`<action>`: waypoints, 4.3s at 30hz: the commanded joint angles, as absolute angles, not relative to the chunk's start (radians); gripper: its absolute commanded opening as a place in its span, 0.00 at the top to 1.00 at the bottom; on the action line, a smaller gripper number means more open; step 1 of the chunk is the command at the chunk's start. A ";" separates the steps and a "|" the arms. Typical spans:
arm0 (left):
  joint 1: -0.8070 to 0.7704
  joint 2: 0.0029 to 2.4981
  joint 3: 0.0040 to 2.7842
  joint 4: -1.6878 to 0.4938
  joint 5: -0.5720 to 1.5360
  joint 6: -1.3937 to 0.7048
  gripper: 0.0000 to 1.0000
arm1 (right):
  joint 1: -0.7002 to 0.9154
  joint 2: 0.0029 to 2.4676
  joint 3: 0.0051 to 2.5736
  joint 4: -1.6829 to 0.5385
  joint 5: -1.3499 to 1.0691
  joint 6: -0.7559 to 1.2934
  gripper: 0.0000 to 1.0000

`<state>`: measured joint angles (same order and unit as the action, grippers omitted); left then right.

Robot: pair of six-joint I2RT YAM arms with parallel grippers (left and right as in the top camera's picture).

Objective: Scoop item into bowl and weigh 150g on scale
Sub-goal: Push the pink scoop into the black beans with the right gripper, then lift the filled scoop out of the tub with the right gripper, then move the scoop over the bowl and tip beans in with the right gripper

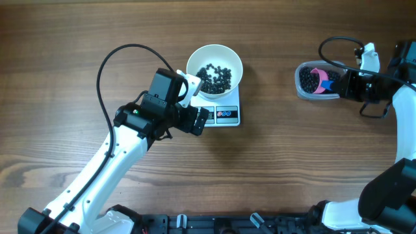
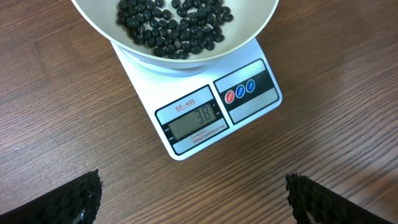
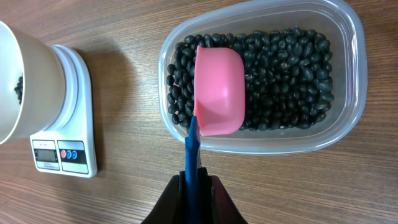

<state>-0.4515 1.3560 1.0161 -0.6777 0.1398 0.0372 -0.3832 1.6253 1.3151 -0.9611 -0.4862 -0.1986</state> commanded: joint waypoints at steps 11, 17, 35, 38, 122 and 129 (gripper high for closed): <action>-0.447 1.347 1.032 -0.677 0.152 0.048 0.00 | -0.385 1.633 1.314 -0.948 -0.530 -0.148 0.96; -0.447 1.347 1.032 -0.677 0.152 0.048 0.00 | -0.385 1.633 1.314 -0.927 -0.559 -0.093 0.96; -0.447 1.347 1.032 -0.677 0.152 0.048 0.00 | -0.392 1.650 1.314 -0.909 -0.571 -0.027 0.96; -0.447 1.347 1.032 -0.677 0.152 0.048 0.00 | -0.411 1.650 1.314 -0.910 -0.579 -0.018 0.96; -0.447 1.347 1.032 -0.677 0.152 0.048 0.00 | 0.223 1.494 1.314 -0.561 -0.498 -0.105 0.96; -0.447 1.347 1.032 -0.677 0.152 0.048 0.00 | 0.266 1.479 1.314 -0.524 -0.386 -0.137 0.96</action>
